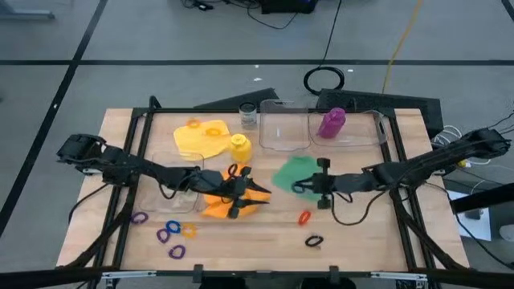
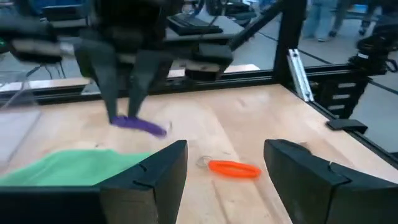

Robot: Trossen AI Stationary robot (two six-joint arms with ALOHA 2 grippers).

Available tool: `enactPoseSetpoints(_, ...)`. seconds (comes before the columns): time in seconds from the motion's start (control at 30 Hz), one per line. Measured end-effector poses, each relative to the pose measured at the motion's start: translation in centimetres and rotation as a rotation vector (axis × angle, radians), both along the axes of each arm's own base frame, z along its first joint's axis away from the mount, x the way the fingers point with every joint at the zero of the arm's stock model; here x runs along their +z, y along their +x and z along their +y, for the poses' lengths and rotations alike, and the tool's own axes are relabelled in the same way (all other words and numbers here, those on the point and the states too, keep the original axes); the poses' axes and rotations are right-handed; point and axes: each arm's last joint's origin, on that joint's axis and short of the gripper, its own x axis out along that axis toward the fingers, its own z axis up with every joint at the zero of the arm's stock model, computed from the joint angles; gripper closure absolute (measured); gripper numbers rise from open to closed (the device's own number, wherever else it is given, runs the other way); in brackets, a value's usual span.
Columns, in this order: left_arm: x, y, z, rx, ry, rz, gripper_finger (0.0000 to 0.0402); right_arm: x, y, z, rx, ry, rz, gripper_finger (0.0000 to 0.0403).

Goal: Pick & Place Sports Items
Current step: Put the purple spring keychain into the bottom transparent bin

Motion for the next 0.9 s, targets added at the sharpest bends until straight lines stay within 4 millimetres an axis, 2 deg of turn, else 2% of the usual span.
enactPoseSetpoints(0.2,0.3,0.3,1.1,0.090,-0.085,-0.022,0.0220,1.2,0.4,-0.2,-0.061,-0.122,-0.110,0.0400)
enactPoseSetpoints(0.53,0.6,0.8,4.2,0.282,-0.229,-0.046,0.0220,1.8,0.5,-0.1,-0.055,-0.143,-0.163,0.0402)
enactPoseSetpoints(0.63,0.7,0.9,4.6,0.292,-0.242,-0.053,0.0220,1.8,0.7,-0.1,-0.063,-0.154,-0.178,0.0402)
enactPoseSetpoints(0.8,1.0,1.1,4.5,0.211,-0.264,-0.100,0.0220,1.5,1.4,0.1,-0.094,-0.206,-0.199,0.0402)
enactPoseSetpoints(0.9,0.5,1.4,4.4,0.202,-0.263,-0.106,0.0220,1.3,1.9,0.2,-0.091,-0.219,-0.216,0.0402)
